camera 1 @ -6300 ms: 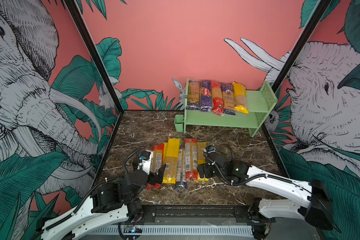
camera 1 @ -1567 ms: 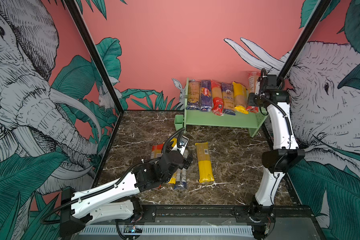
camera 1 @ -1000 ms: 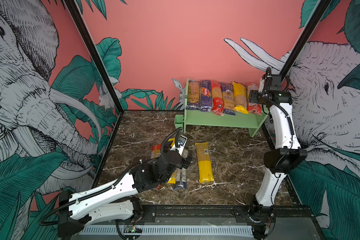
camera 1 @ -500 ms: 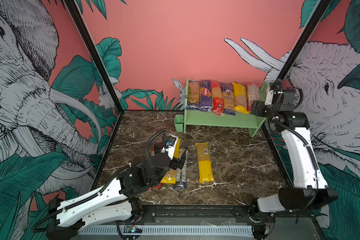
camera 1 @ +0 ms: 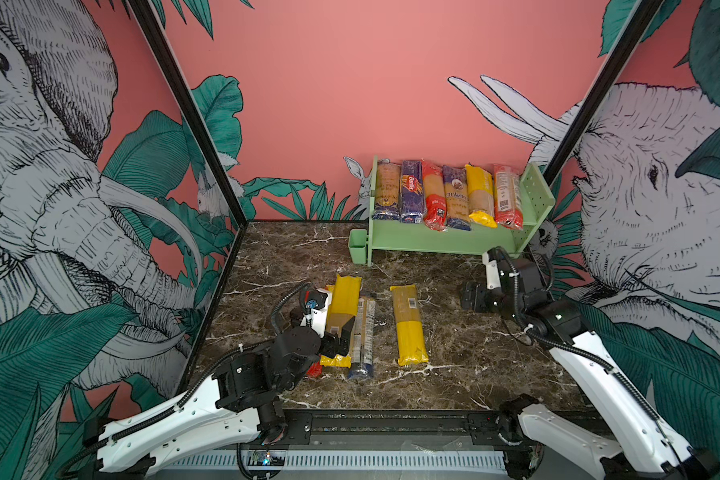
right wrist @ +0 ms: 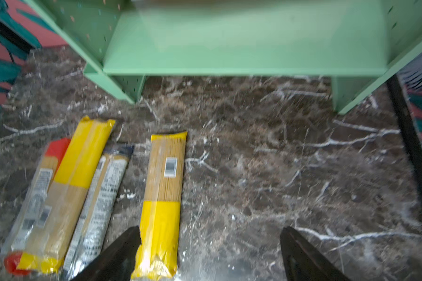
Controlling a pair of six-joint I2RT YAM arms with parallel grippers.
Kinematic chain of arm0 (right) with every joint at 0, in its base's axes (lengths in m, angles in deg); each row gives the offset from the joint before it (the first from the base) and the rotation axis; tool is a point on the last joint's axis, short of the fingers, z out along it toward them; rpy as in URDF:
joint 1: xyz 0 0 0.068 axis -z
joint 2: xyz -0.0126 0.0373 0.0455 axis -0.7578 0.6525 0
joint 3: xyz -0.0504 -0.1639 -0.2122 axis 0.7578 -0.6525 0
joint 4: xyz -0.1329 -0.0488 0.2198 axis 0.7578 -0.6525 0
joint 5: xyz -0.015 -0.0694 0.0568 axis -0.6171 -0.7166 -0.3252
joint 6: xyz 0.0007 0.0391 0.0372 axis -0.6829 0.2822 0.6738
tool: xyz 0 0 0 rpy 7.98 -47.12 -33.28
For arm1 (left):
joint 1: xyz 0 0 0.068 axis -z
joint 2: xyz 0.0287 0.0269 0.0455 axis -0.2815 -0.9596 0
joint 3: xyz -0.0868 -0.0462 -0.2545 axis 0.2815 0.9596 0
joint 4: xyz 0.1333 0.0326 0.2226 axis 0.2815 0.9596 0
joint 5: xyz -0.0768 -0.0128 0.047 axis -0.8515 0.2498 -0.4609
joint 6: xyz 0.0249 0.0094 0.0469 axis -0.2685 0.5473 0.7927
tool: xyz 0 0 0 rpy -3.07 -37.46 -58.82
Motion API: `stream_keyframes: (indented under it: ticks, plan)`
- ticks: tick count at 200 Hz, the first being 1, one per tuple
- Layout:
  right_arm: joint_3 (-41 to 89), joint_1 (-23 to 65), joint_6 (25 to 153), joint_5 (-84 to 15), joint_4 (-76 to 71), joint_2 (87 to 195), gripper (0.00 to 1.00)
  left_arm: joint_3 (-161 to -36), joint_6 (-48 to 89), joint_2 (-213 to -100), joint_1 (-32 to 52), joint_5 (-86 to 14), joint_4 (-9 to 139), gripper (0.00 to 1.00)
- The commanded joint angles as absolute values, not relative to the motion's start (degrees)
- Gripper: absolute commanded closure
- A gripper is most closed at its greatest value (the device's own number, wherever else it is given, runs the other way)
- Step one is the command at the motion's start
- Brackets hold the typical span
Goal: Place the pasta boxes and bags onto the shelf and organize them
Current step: 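Release the red-ended bag and lower the right gripper toward the table, then grasp the lone yellow-banded spaghetti bag with the right gripper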
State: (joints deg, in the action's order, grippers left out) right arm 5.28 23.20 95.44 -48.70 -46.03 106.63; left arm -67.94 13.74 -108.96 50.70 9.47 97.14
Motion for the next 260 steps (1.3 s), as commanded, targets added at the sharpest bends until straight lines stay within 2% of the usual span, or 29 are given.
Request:
stream_keyframes:
  ticks: [1, 43, 83, 163, 219, 243, 260]
  plan:
    - [-0.65, 17.57, 102.80, -51.67, -46.29, 103.20, 0.10, -65.59, 8.96, -106.07, 50.53, 9.11, 100.37, 0.01]
    - [-12.30, 0.50, 113.44, -57.15, -39.18, 106.39, 0.09, -64.93, 8.03, -105.05, 50.50, 10.19, 101.40, 0.01]
    - [-16.35, -7.29, 118.66, -59.68, -27.15, 115.40, 0.05, -66.47, 7.89, -106.62, 50.47, 10.37, 101.80, 0.01]
    - [-13.28, -10.50, 121.81, -61.93, -17.15, 134.64, 0.02, -66.62, 6.11, -106.26, 50.53, 11.34, 103.84, 0.01]
    - [-9.00, -10.51, 121.69, -63.22, -19.94, 142.15, 0.01, -66.61, 5.85, -106.88, 50.50, 12.13, 104.22, 0.02]
    - [-6.76, -10.50, 121.60, -62.24, -20.72, 147.03, 0.03, -66.56, 5.76, -107.69, 50.52, 12.18, 103.67, 0.02]
    - [-8.24, -10.52, 122.50, -59.42, -16.34, 149.51, 0.10, -66.72, 6.24, -108.22, 50.52, 12.13, 103.52, 0.02]
